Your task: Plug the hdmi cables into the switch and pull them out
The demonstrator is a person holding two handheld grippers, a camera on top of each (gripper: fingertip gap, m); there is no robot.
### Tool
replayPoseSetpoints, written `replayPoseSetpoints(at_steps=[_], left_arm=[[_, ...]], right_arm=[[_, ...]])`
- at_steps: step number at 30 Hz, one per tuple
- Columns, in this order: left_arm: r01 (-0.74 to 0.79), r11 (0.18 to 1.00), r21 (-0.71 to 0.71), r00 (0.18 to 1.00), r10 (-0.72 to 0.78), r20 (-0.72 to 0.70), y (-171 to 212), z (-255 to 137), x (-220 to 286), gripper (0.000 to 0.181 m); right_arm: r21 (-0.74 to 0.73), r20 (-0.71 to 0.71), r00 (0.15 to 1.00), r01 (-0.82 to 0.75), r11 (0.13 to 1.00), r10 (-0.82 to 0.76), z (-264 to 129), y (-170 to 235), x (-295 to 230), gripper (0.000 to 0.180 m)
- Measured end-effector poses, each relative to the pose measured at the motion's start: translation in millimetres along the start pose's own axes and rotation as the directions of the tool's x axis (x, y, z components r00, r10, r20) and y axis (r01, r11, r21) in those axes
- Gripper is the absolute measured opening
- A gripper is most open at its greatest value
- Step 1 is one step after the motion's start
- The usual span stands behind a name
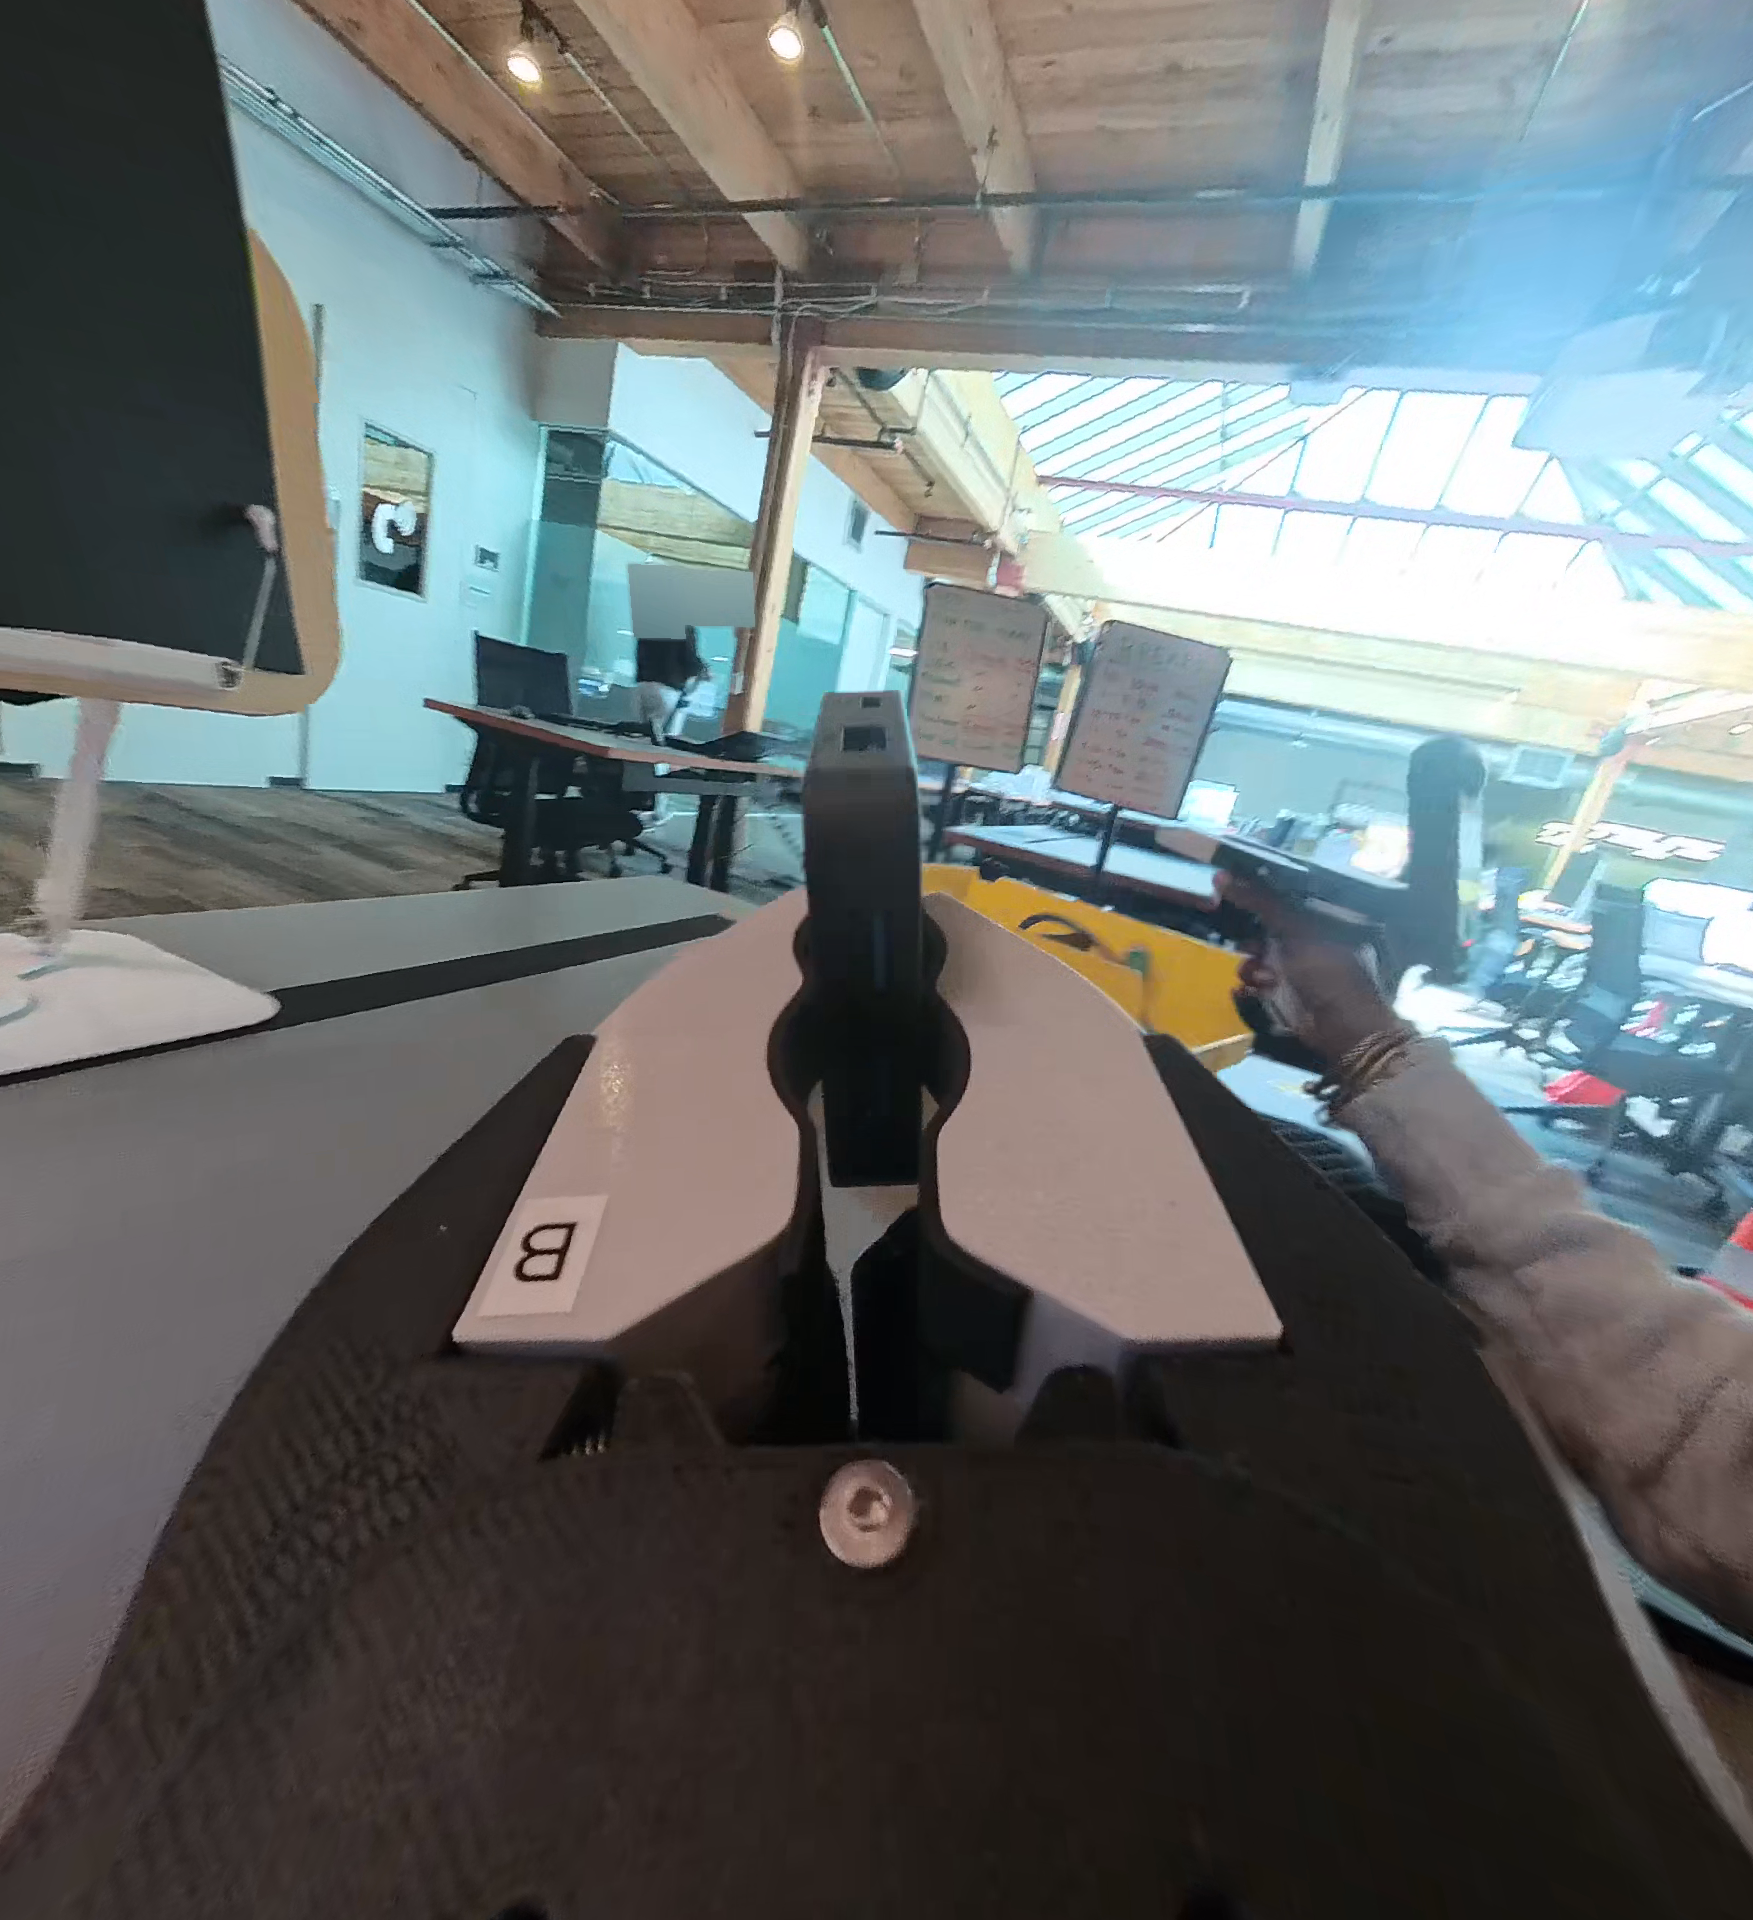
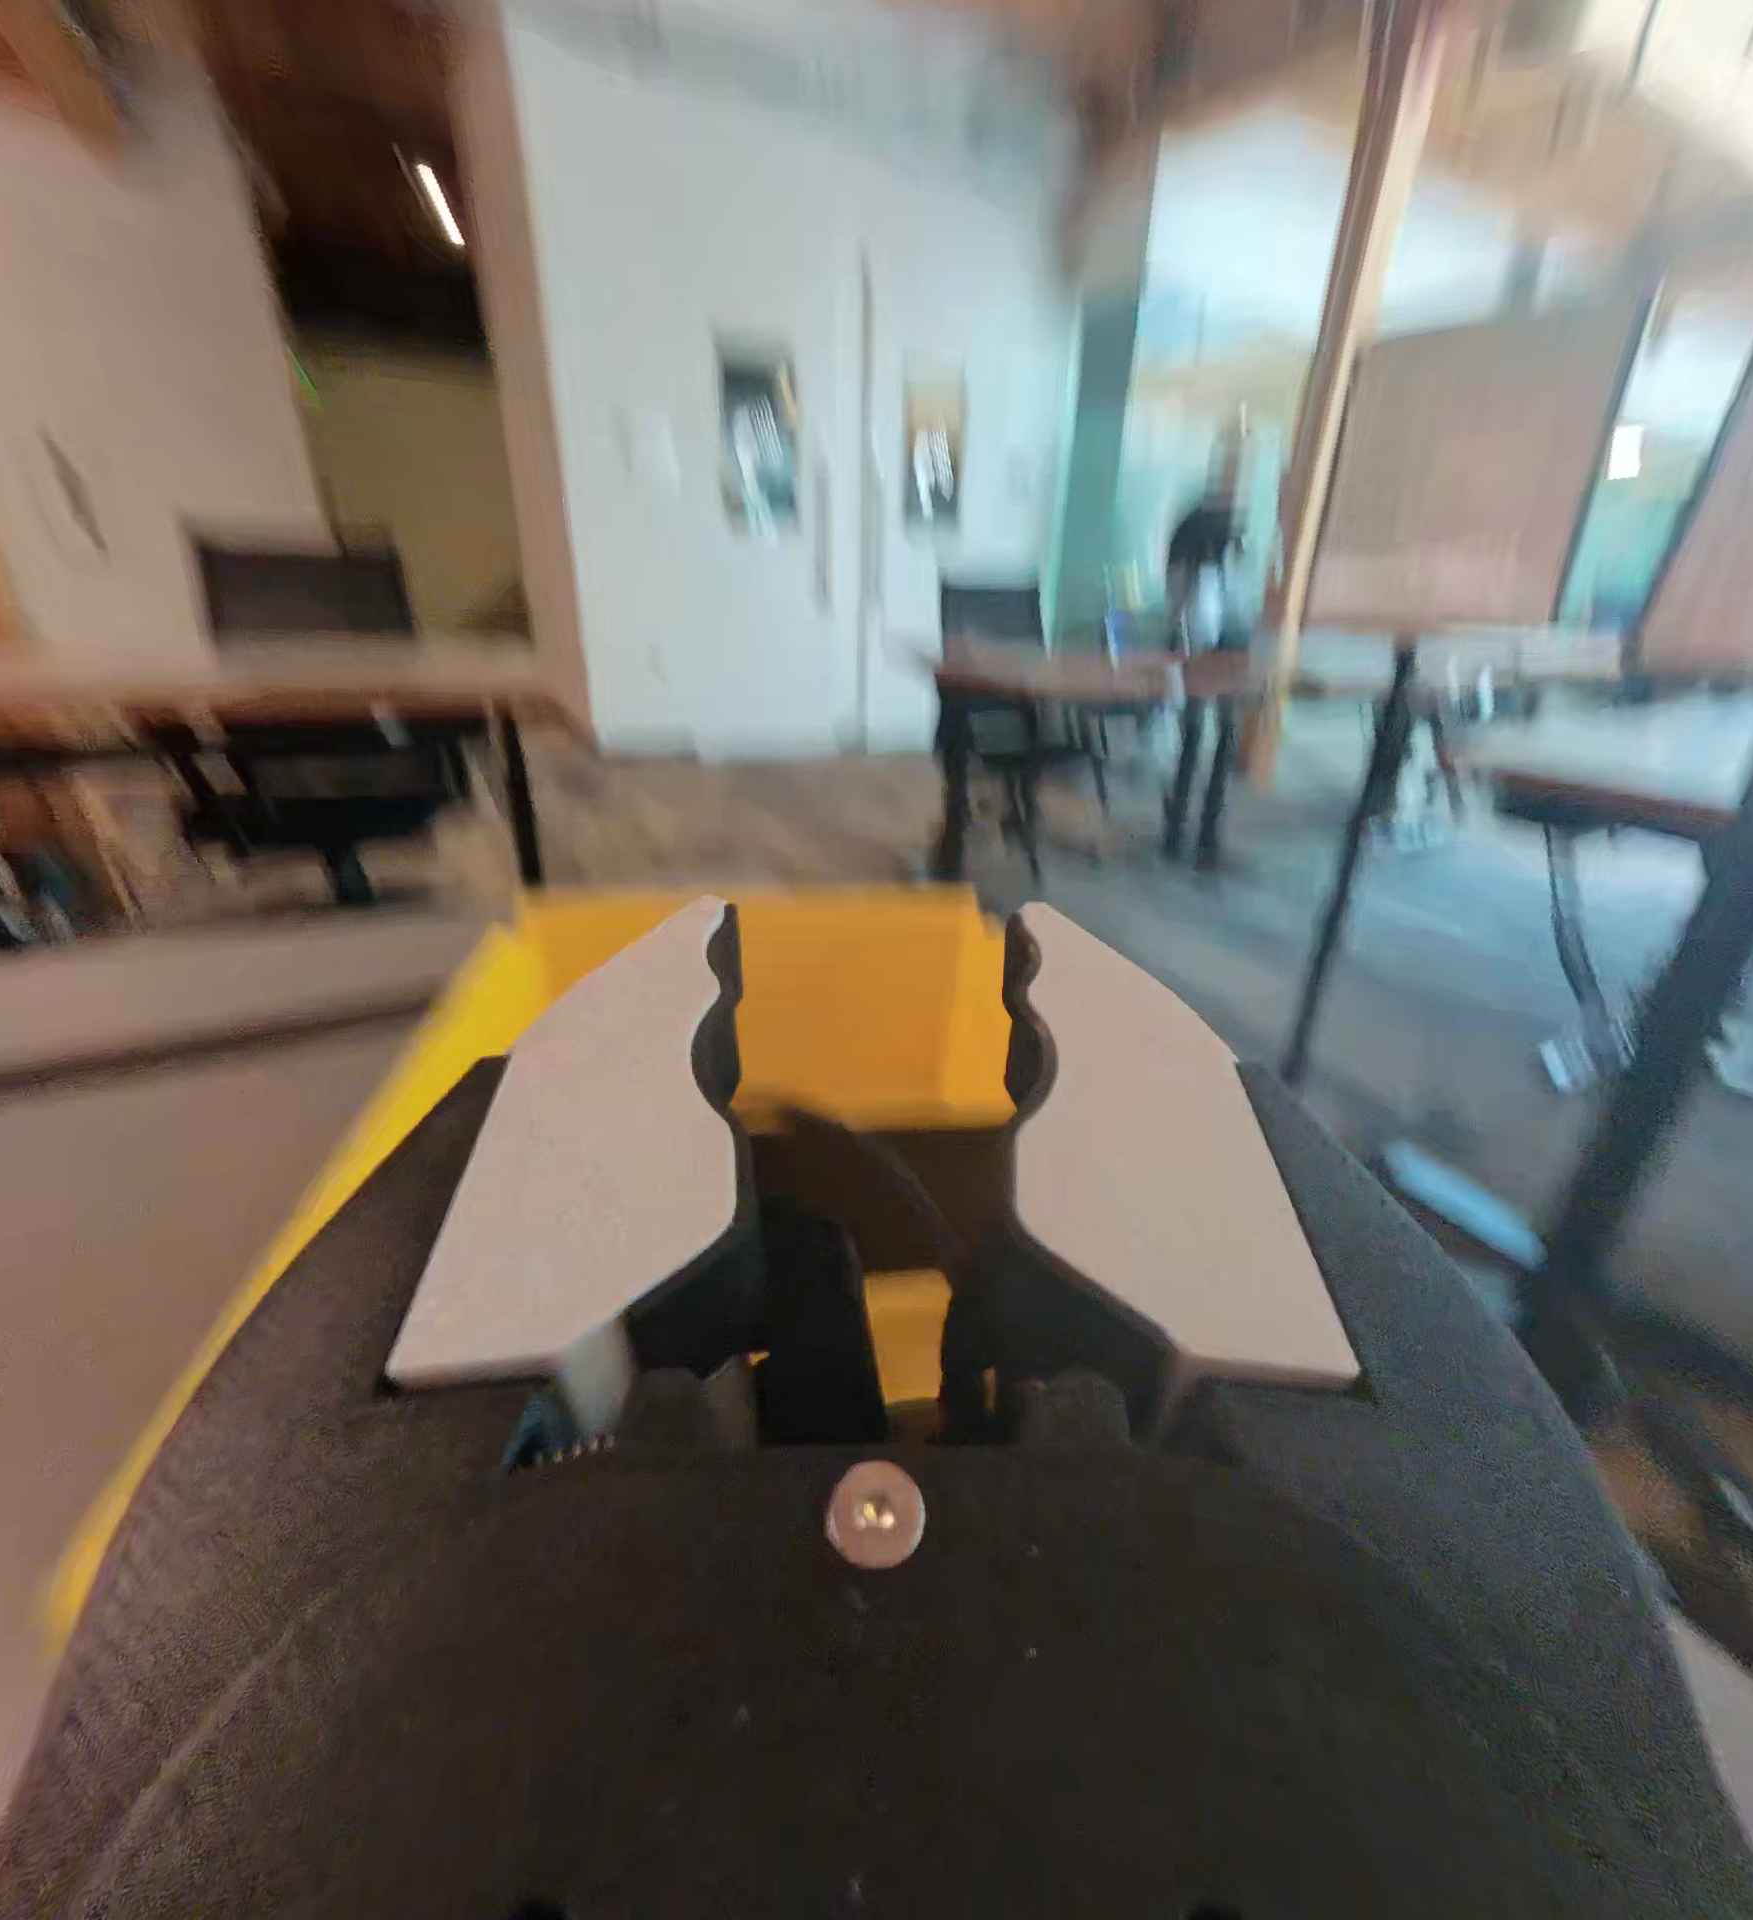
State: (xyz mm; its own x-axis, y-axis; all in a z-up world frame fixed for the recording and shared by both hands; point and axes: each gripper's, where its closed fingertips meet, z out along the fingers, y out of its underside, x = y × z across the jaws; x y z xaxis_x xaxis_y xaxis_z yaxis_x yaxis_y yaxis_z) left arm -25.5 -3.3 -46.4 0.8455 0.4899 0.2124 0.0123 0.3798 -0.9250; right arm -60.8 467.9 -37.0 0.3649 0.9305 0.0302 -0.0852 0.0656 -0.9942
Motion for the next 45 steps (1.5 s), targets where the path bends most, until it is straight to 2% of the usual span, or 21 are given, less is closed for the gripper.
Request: replayPoseSetpoints(at_steps=[2,4,5,7,9,10,11,14,17,18,22,24,26,27,29,32,34,36,39,42,45], left_arm=[[0.058,0.998,0.022,0.995,-0.056,-0.079,-3,0,9,0.013],[0.116,0.993,0.028,0.977,-0.109,-0.183,-6,-1,22,0.013],[0.13,0.991,0.027,0.966,-0.121,-0.229,-7,-2,29,0.012],[0.11,0.994,0.019,0.956,-0.1,-0.277,-6,-3,39,0.013],[0.06,0.998,-0.004,0.95,-0.058,-0.306,-2,-2,47,0.013],[0.041,0.999,-0.02,0.943,-0.046,-0.329,1,-2,52,0.013],[0.026,0.999,-0.037,0.934,-0.037,-0.355,5,-2,58,0.013],[-0.016,0.998,-0.067,0.902,-0.015,-0.431,12,-3,74,0.013],[-0.03,0.998,-0.059,0.903,0.002,-0.43,13,-3,75,0.013],[-0.027,0.999,-0.048,0.905,0.004,-0.426,10,-4,74,0.013],[-0.012,1.0,0.015,0.927,0.017,-0.376,0,-3,67,0.018],[-0.019,0.996,0.086,0.96,0.042,-0.276,-9,-3,52,0.027],[0.008,0.99,0.139,0.982,0.019,-0.189,-19,-6,35,0.03],[0.028,0.988,0.15,0.989,-0.005,-0.151,-21,-7,26,0.03],[0.071,0.986,0.15,0.994,-0.057,-0.096,-23,-9,12,0.03],[0.129,0.984,0.124,0.99,-0.122,-0.064,-18,-8,2,0.03],[0.154,0.984,0.092,0.987,-0.149,-0.057,-12,-6,-1,0.03],[0.153,0.987,0.054,0.987,-0.15,-0.058,-5,-4,0,0.03],[0.109,0.994,0.024,0.992,-0.107,-0.071,0,-1,5,0.03],[0.057,0.998,0.015,0.995,-0.055,-0.079,0,-1,10,0.03],[0.054,0.998,0.014,0.996,-0.053,-0.072,0,-1,9,0.03]], right_arm=[[0.288,0.12,0.992,-0.062,0.956,0.029,-26,-59,-35,0.046],[0.419,0.414,0.909,-0.234,0.878,0.045,-60,-104,-94,0.035],[0.382,0.6,0.799,-0.331,0.863,0.041,-80,-117,-131,0.034],[0.191,0.903,0.429,-0.442,0.876,0.019,-129,-131,-207,0.035],[0.005,0.999,0.034,-0.363,0.932,0.008,-182,-125,-269,0.048],[-0.034,0.993,-0.117,-0.265,0.964,0.003,-205,-115,-293,0.055],[-0.035,0.977,-0.212,-0.162,0.986,0.0,-221,-102,-312,0.058],[0.051,0.953,-0.302,0.061,0.997,-0.03,-239,-64,-355,0.053],[0.089,0.915,-0.403,0.261,0.961,0.024,-251,-30,-371,0.029],[0.097,0.91,-0.414,0.309,0.946,0.042,-252,-22,-373,0.014],[0.12,0.914,-0.405,0.263,0.957,-0.003,-245,-37,-374,0.013],[0.138,0.94,-0.334,0.197,0.971,-0.066,-227,-59,-369,0.013],[0.149,0.97,-0.21,0.12,0.982,-0.121,-195,-93,-357,0.013],[0.167,0.982,-0.109,0.088,0.982,-0.157,-171,-111,-348,0.013],[0.243,0.954,0.163,0.072,0.967,-0.252,-112,-145,-318,0.013],[0.317,0.741,0.586,0.126,0.94,-0.328,-17,-172,-238,0.013],[0.275,0.592,0.759,0.128,0.953,-0.272,29,-159,-178,0.013],[0.21,0.545,0.821,0.059,0.976,-0.167,56,-126,-135,0.013],[0.232,0.523,0.848,-0.04,0.972,-0.09,84,-90,-97,0.013],[0.256,0.534,0.846,-0.151,0.955,-0.01,97,-64,-78,0.013],[0.164,0.559,0.82,-0.255,0.953,0.123,109,-40,-72,0.013]])
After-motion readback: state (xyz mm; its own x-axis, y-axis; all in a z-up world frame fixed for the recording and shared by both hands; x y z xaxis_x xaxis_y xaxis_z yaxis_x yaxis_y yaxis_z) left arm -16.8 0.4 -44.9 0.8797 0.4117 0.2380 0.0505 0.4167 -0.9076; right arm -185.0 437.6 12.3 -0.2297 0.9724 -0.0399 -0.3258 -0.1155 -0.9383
